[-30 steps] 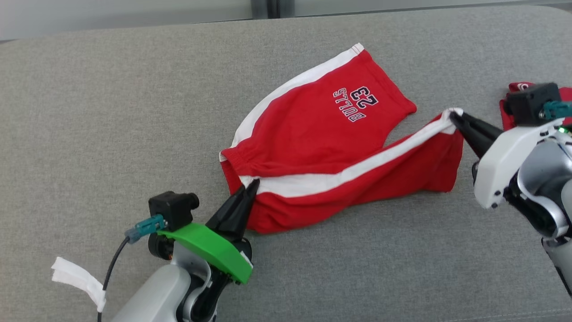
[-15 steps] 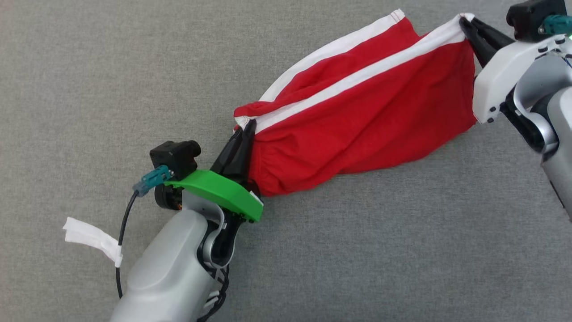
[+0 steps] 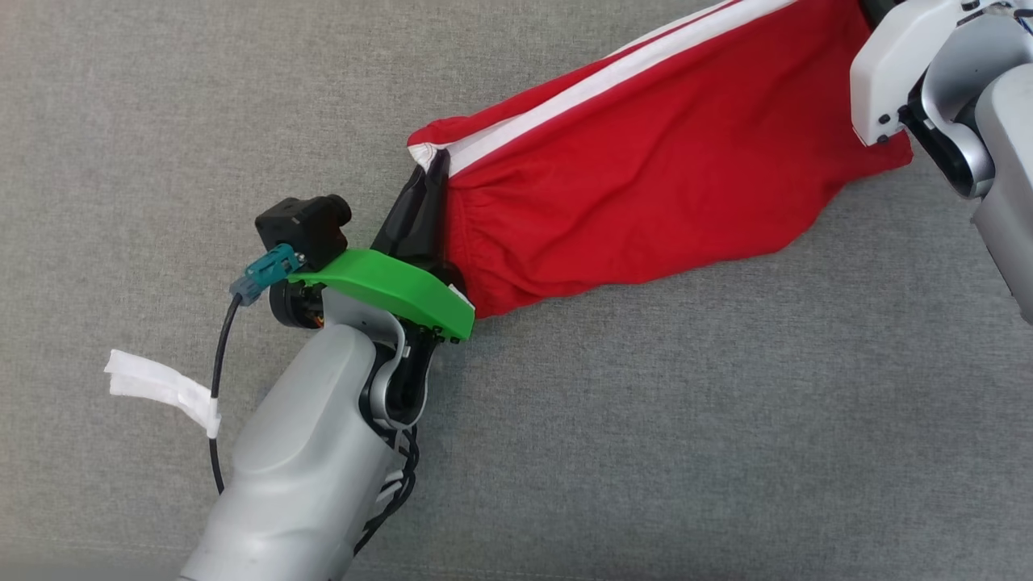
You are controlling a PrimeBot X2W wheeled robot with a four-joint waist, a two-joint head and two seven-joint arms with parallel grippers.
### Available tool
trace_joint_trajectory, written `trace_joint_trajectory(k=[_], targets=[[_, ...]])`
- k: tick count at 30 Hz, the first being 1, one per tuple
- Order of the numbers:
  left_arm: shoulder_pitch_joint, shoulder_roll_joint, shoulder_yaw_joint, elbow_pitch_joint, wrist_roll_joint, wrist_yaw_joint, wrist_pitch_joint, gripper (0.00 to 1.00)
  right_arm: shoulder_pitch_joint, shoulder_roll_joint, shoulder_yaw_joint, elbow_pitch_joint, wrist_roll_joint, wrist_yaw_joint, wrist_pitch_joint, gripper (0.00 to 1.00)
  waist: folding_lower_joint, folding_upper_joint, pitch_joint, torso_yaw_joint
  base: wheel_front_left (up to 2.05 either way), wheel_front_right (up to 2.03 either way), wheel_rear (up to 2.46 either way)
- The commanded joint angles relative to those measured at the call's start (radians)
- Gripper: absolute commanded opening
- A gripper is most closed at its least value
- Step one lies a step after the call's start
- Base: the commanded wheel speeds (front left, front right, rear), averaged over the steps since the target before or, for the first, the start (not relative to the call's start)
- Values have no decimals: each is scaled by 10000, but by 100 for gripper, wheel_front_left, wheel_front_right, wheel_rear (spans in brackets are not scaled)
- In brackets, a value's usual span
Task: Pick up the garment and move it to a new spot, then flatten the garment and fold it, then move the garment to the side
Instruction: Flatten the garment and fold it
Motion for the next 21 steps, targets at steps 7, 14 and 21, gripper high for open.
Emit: trace_joint_trajectory(k=[7,14,21], targets=[[-308,-4,-51,-304,-88,58,-37,100,-552,233,417,763,424,-17,-370,100,0,0,294,119,0,0,0],[259,0,546,-930,582,88,-37,100,-528,196,717,1094,1000,-17,-616,100,0,0,-113,36,0,0,0],[1449,2,1865,-2145,1853,-299,-37,100,74,-10,744,1111,2107,-17,-258,100,0,0,-875,6,0,0,0]])
